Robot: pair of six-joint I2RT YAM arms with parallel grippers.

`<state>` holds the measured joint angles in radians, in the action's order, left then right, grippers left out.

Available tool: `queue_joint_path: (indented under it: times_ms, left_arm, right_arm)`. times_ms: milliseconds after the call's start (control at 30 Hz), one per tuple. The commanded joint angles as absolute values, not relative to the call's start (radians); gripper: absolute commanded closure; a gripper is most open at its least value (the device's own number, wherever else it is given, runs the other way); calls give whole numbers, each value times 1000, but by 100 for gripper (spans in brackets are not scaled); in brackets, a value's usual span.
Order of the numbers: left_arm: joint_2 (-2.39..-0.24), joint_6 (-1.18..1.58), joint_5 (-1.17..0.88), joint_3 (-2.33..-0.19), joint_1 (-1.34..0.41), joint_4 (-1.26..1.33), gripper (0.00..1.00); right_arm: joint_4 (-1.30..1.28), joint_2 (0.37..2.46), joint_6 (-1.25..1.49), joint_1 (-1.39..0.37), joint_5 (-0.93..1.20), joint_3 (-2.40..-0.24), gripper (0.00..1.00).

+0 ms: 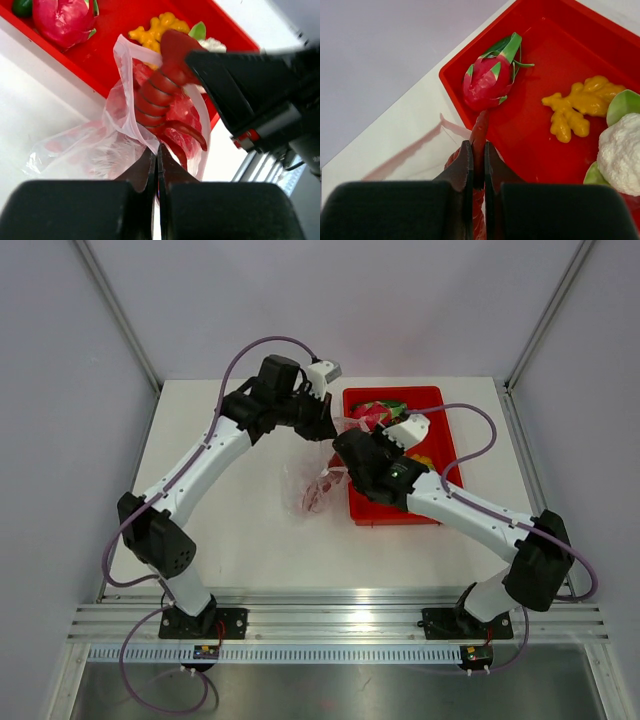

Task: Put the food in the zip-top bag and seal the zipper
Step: Place the fake lobster in the zipper food storage bag.

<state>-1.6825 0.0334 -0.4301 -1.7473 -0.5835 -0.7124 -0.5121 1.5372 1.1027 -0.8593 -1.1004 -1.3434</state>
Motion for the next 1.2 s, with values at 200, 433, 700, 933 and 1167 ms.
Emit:
queue_joint_path:
  times_ms: [200,433,700,933,1167]
  left_arm:
    - [-1779,285,-640,-1907,-551,-630,100]
    - [-1779,328,-640,-1907,-549,-606,100]
    - [-1721,345,-689,-1845,-517,-568,100]
    - [-1672,357,-715,-1804,-500,-531,100]
    - [-1658,362,-721,-1793,-494,-512,100]
  right_arm:
    - [-118,1506,867,-948,-1197,-1235,100]
    - [-110,1516,819,-954,-1077,-1218,100]
    - [-288,1375,687,-840,-774,-1279,41]
    - [-362,1223,745,-689,-476,-1243,31]
    - [-404,1226,828,-606,-292,-1183,33]
